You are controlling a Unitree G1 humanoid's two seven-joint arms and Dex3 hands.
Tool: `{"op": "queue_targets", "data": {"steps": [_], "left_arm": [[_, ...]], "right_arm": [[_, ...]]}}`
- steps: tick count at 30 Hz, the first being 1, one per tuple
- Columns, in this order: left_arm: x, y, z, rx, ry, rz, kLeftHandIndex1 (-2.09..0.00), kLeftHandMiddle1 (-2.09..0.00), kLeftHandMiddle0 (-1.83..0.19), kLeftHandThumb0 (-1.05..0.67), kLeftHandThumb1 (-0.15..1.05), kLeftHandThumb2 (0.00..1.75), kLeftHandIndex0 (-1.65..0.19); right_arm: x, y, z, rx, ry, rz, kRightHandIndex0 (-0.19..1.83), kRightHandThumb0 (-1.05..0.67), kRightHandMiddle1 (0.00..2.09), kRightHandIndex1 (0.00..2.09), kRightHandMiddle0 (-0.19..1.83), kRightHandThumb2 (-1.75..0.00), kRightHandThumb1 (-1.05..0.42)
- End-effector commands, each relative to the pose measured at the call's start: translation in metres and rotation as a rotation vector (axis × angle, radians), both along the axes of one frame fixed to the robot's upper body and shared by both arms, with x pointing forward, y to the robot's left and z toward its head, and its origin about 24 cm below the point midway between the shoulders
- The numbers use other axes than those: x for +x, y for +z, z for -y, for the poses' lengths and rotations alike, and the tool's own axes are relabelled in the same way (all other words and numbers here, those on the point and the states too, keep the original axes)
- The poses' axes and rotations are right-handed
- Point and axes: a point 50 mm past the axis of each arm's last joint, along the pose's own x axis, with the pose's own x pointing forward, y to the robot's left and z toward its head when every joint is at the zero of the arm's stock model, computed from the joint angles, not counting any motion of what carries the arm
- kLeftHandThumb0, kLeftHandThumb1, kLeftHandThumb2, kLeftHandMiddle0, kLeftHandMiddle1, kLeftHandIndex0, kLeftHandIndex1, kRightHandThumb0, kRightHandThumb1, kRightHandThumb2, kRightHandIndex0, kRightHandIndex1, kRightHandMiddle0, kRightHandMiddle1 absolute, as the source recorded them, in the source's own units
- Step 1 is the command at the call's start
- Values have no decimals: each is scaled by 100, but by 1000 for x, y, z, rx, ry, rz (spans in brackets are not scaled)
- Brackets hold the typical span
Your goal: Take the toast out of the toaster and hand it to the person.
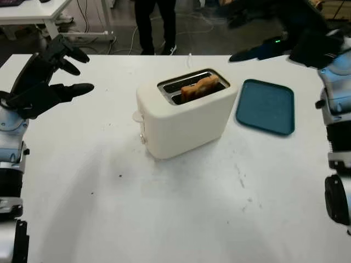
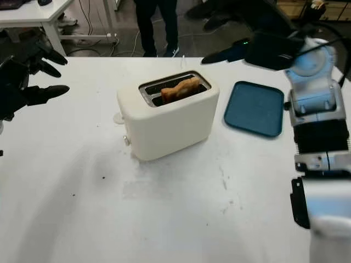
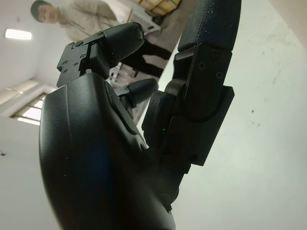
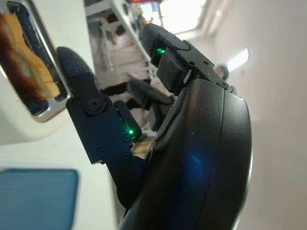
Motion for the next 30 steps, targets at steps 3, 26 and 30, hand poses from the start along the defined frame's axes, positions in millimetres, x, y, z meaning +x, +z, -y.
{"op": "queue_targets", "data": {"steps": [3,26,30], "left_arm": [[-2,1,-2,-11,6,12,-151,-161,0,-105,92,14,0],[-2,0,-2,-16,10,5,-152,-162,0,-105,92,13,0],[-2,-1,-2,-17,9,7,-152,-163,0,-105,92,13,0]], "right_arm": [[6,2,-15,-111,18,16,72,-52,15,62,89,-1,-58],[19,-30,-38,-329,26,46,89,-40,9,51,98,0,-64],[20,-34,-41,-372,19,78,89,-48,8,54,99,-1,-66]]}}
